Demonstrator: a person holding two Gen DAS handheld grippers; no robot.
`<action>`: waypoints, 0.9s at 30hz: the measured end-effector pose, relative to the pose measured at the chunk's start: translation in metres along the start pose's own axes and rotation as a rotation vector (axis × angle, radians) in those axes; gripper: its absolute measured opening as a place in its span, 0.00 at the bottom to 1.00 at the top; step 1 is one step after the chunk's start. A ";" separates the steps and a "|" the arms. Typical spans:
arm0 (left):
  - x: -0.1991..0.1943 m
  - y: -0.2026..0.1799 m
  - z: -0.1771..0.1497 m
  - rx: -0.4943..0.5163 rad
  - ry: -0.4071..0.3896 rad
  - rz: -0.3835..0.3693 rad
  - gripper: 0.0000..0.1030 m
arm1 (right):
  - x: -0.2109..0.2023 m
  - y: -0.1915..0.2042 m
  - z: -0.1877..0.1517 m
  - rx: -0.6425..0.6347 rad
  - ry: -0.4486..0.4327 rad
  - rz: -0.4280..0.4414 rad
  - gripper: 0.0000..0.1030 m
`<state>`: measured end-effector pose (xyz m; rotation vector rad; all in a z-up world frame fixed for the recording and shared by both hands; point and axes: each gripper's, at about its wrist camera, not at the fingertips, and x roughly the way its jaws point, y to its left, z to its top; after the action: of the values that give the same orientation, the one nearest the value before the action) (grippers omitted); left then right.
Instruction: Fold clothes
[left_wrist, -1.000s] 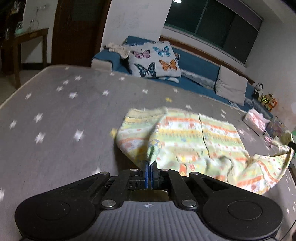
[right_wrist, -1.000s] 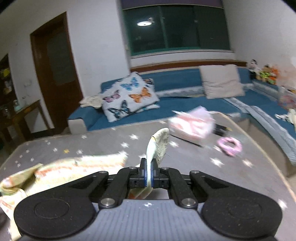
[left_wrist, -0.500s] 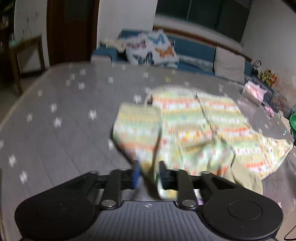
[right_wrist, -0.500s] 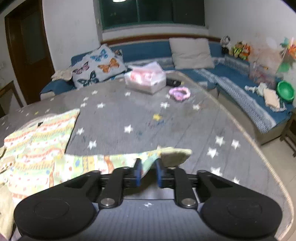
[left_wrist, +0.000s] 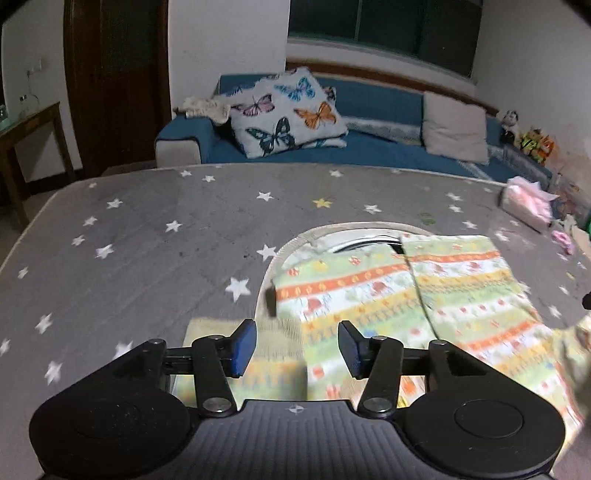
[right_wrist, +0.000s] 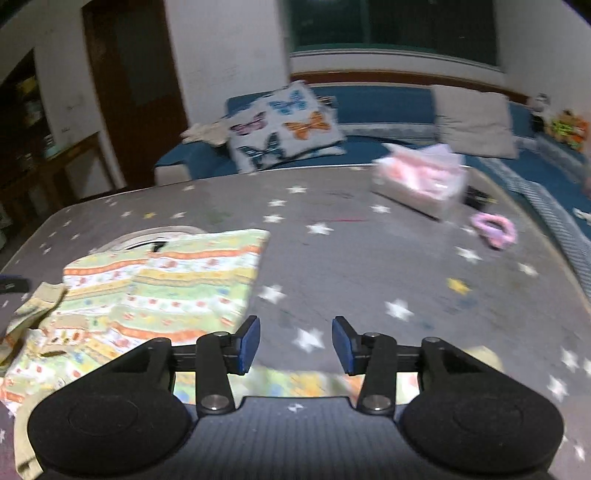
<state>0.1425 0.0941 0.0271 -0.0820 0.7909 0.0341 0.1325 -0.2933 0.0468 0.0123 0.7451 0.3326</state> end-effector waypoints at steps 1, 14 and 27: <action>0.012 0.001 0.005 -0.011 0.014 0.006 0.52 | 0.008 0.005 0.004 -0.007 0.004 0.015 0.44; 0.084 0.014 0.032 -0.073 0.110 -0.068 0.62 | 0.124 0.026 0.057 -0.006 0.084 0.086 0.45; 0.070 0.003 0.048 -0.012 -0.052 -0.129 0.08 | 0.147 0.037 0.074 -0.052 0.040 0.048 0.04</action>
<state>0.2253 0.1008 0.0109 -0.1431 0.7324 -0.0803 0.2721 -0.2057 0.0085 -0.0259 0.7768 0.3987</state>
